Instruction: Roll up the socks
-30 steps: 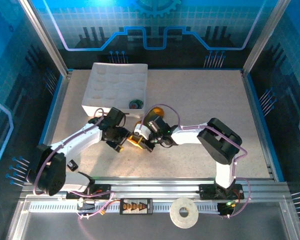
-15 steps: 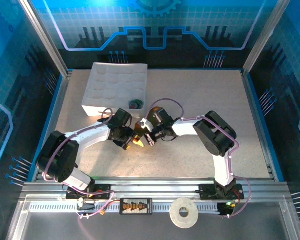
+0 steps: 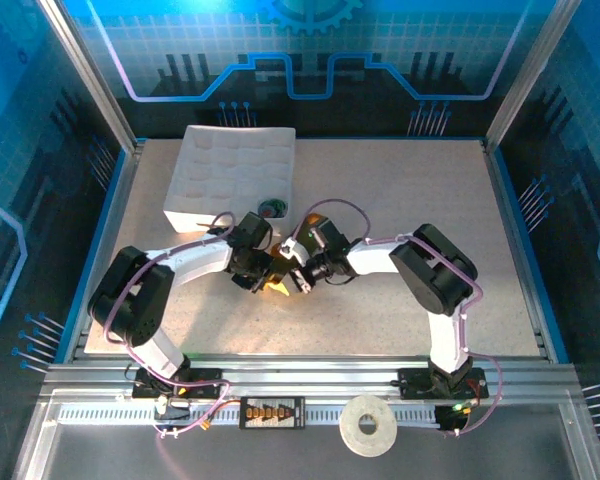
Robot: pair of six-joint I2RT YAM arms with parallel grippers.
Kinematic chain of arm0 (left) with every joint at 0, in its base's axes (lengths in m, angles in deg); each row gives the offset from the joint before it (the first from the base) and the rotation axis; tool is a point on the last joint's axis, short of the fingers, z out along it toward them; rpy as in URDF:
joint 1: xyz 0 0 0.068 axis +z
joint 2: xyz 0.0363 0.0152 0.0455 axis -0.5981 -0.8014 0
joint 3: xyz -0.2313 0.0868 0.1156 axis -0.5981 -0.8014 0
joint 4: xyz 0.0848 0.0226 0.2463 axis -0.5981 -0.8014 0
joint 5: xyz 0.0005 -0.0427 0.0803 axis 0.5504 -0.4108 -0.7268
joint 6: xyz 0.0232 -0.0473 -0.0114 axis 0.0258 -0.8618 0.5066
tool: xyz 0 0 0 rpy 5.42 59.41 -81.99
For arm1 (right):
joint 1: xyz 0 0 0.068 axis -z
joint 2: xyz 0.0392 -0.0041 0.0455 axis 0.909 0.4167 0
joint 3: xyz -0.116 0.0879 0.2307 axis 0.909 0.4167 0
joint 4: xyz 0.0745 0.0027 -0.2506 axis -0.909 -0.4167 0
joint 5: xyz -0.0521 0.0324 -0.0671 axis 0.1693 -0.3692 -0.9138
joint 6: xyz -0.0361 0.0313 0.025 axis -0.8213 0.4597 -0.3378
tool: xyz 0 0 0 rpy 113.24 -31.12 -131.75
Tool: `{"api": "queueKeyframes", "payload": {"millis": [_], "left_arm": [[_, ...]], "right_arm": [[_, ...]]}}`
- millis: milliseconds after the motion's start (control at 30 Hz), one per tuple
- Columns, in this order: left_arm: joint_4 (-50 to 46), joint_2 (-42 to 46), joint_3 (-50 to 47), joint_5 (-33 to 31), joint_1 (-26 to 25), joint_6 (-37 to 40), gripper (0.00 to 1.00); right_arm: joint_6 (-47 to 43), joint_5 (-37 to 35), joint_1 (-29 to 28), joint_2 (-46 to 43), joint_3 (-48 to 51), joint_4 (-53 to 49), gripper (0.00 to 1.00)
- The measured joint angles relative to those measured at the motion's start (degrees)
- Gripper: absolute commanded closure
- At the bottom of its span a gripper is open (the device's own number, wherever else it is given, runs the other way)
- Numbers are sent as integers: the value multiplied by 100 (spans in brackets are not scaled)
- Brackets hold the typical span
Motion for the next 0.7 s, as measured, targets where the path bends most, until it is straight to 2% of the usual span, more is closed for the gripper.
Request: {"api": "queueKeyframes", "payload": {"millis": [100, 200, 300, 467, 700], "left_arm": [[-170, 79, -50, 74, -4, 15, 100], [-481, 223, -149, 179, -4, 42, 100], [-883, 345, -221, 291, -2, 59, 100], [-1349, 358, -225, 459, 9, 61, 100], [-1495, 293, -219, 627, 101, 57, 100]], "right_arm": [[-455, -791, -380, -702, 660, 275, 53], [-1121, -1849, -1054, -1554, 1631, 752, 46], [-1827, -2771, -1709, -1980, 2090, 966, 45], [-2662, -4030, -2293, -1996, 2090, 1314, 44], [-2894, -4586, -2511, -1628, 1644, 1416, 50]]}}
